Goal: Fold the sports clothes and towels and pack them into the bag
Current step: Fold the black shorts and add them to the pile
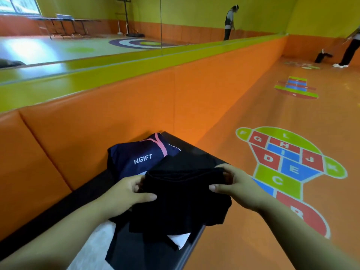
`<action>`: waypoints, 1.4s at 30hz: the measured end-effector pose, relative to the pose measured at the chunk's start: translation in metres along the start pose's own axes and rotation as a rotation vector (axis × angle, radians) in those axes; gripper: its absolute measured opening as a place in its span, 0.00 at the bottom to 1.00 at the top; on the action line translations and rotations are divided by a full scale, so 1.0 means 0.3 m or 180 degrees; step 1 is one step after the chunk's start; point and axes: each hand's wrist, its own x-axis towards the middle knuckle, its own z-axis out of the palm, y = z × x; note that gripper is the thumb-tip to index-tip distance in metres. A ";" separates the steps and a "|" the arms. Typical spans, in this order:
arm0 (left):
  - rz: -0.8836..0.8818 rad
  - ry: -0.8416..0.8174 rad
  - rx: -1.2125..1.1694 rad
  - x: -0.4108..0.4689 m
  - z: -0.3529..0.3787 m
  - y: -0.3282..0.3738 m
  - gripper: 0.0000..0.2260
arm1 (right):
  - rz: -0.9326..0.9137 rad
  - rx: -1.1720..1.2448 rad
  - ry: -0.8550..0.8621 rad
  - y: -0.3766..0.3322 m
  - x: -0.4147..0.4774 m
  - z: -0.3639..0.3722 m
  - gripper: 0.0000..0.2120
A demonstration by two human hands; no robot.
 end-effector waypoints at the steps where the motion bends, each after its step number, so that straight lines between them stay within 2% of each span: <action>1: 0.0010 0.0129 -0.0082 0.021 0.003 -0.003 0.14 | 0.0034 0.0004 0.0098 0.007 0.025 -0.001 0.14; 9: -0.0017 0.0946 -0.0388 0.304 -0.016 -0.039 0.11 | 0.0203 -0.0128 0.0608 0.083 0.349 -0.046 0.15; 18: -0.0250 0.1375 0.0298 0.475 -0.065 -0.124 0.10 | 0.0758 -0.0724 0.0981 0.151 0.521 -0.026 0.25; 22: -0.0486 0.1531 0.0763 0.473 -0.053 -0.167 0.14 | 0.0911 -0.1532 0.1105 0.188 0.512 -0.010 0.31; 25: -0.0352 0.1483 0.1021 0.412 -0.027 -0.174 0.18 | 0.0539 -0.2055 0.1243 0.191 0.447 0.003 0.29; 28: -0.0040 0.1381 0.1239 0.323 0.005 -0.198 0.18 | -0.0048 -0.2308 0.1302 0.203 0.342 0.036 0.24; 31: 0.0140 0.1078 0.1661 0.237 0.045 -0.231 0.17 | -0.0693 -0.2539 0.1066 0.248 0.233 0.083 0.19; 33: 0.0194 0.0833 0.1879 0.198 0.071 -0.252 0.17 | -0.0999 -0.2825 0.0818 0.291 0.173 0.104 0.19; 39: 0.0112 0.0299 0.2730 0.157 0.115 -0.295 0.26 | -0.0673 -0.4018 0.0033 0.374 0.086 0.122 0.35; 42: 0.0080 0.0233 0.2889 0.157 0.112 -0.315 0.28 | -0.0399 -0.4081 -0.0113 0.374 0.080 0.124 0.40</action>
